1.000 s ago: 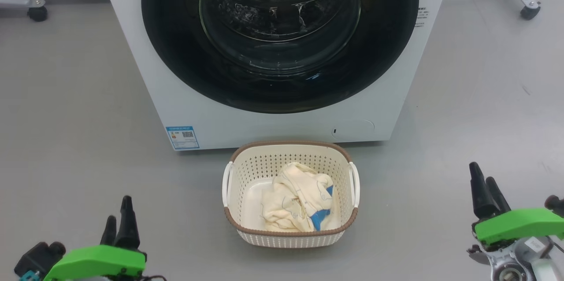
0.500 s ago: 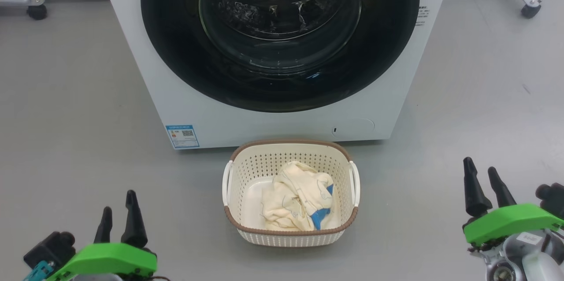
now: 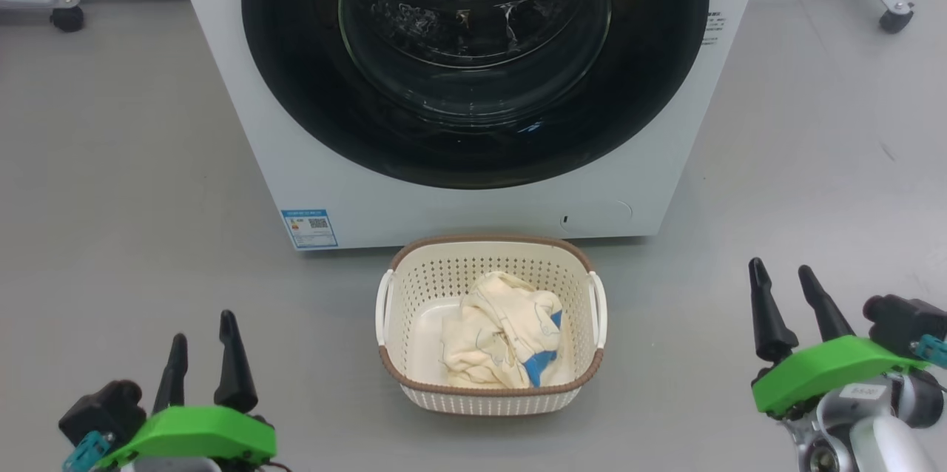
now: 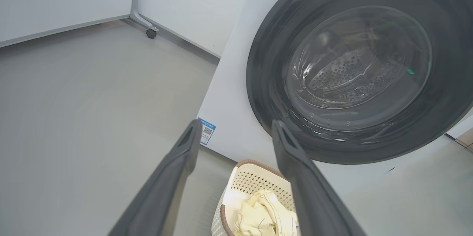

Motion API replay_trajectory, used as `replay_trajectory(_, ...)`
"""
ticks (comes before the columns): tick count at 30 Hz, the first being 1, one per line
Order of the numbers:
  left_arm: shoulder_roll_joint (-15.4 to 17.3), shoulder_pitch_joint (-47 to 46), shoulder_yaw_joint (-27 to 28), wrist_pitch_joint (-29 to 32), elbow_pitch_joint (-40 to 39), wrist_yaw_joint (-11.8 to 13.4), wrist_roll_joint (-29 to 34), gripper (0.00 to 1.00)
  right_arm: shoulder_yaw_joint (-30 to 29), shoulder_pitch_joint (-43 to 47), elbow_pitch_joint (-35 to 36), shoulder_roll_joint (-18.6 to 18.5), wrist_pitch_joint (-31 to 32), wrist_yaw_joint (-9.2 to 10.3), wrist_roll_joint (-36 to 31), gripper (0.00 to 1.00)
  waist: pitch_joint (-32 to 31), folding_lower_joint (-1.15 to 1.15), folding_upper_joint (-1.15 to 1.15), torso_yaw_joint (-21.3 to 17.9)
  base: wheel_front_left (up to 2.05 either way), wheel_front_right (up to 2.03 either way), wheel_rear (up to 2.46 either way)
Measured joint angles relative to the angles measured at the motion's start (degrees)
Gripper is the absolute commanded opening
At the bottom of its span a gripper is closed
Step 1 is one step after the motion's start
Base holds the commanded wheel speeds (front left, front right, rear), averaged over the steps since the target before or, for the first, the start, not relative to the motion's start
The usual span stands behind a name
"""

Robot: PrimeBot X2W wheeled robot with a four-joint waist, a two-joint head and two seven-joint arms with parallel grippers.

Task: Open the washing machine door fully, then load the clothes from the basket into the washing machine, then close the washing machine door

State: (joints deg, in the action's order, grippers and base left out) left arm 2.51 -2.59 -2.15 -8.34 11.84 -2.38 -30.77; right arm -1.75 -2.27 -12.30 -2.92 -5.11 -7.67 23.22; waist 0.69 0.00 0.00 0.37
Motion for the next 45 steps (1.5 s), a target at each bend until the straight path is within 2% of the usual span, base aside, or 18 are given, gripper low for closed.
replay_trajectory(15,0.09,-1.04,-1.78,-2.01,3.04,0.79,9.22,1.0,1.7,0.02,1.86,0.05,-1.14,0.0,-11.35,1.0,-0.21,0.0,0.0,0.0,0.0,0.0,0.0)
replay_trajectory(24,0.13,-2.01,-2.74,-3.3,3.19,1.93,14.34,1.0,1.98,0.02,2.72,0.05,-1.97,0.0,-17.35,1.0,-0.26,0.0,0.0,0.12,0.0,0.0,0.0)
replay_trajectory(36,0.77,-3.07,-4.87,-4.82,3.16,2.1,21.89,1.0,2.23,0.02,3.81,0.04,-2.98,0.0,-26.17,1.0,-0.14,0.0,0.0,0.44,0.0,0.0,0.0)
replay_trajectory(45,1.15,-3.07,-5.27,-4.82,3.18,2.42,22.36,1.0,2.14,0.02,4.34,0.04,-3.02,0.0,-27.33,1.0,0.13,0.0,0.0,0.52,0.0,0.0,0.0)
